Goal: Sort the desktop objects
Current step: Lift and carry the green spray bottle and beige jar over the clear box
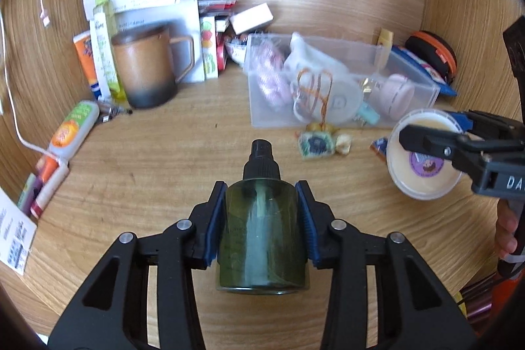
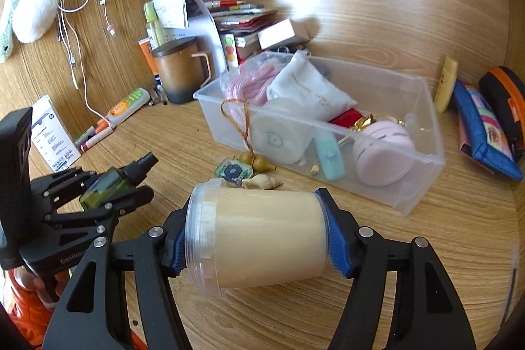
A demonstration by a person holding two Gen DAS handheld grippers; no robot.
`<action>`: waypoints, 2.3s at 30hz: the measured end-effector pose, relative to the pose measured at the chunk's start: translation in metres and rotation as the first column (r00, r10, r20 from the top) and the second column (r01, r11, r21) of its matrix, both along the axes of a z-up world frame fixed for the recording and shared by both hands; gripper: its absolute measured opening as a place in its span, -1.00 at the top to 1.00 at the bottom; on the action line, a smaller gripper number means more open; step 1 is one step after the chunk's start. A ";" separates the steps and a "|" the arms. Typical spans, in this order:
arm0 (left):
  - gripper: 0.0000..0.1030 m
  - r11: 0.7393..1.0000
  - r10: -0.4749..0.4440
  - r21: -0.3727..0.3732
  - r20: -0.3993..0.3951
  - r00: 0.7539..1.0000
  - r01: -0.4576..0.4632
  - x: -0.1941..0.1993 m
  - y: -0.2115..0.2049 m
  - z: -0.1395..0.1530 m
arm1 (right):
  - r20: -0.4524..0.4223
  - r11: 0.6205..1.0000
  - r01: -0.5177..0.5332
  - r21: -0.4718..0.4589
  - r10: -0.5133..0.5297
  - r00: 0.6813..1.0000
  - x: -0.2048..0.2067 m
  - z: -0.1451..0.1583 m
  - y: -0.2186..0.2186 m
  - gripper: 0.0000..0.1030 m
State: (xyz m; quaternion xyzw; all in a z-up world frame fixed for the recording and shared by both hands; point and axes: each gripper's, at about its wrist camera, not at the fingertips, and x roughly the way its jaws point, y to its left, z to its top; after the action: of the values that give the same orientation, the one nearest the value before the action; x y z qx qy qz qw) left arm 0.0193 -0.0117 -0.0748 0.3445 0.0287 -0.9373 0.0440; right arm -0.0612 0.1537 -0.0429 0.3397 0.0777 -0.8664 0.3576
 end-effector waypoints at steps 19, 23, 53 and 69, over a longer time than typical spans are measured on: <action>0.20 0.993 -0.106 0.035 -0.089 0.990 0.109 -0.039 0.005 0.051 | -0.101 0.995 0.078 -0.056 -0.083 0.991 -0.008 0.057 0.026 -0.22; 0.20 0.992 -0.113 0.044 -0.103 0.988 0.118 -0.049 0.002 0.061 | -0.105 0.993 0.103 -0.061 -0.109 0.988 -0.019 0.065 0.029 -0.22; 0.20 0.976 -0.192 0.093 -0.053 0.980 0.197 -0.141 -0.014 0.078 | -0.078 0.988 0.153 -0.030 -0.155 0.985 -0.108 0.072 0.021 -0.22; 0.20 0.970 -0.223 0.105 0.011 0.975 0.221 -0.184 -0.008 0.056 | -0.006 0.991 0.131 0.024 -0.130 0.991 -0.145 0.039 -0.004 -0.22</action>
State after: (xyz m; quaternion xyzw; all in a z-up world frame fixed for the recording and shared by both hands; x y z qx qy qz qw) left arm -0.1649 -0.0194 -0.0188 0.3578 0.0377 -0.9297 -0.0786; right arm -0.2060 0.1496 -0.0034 0.3464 0.0668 -0.8878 0.2958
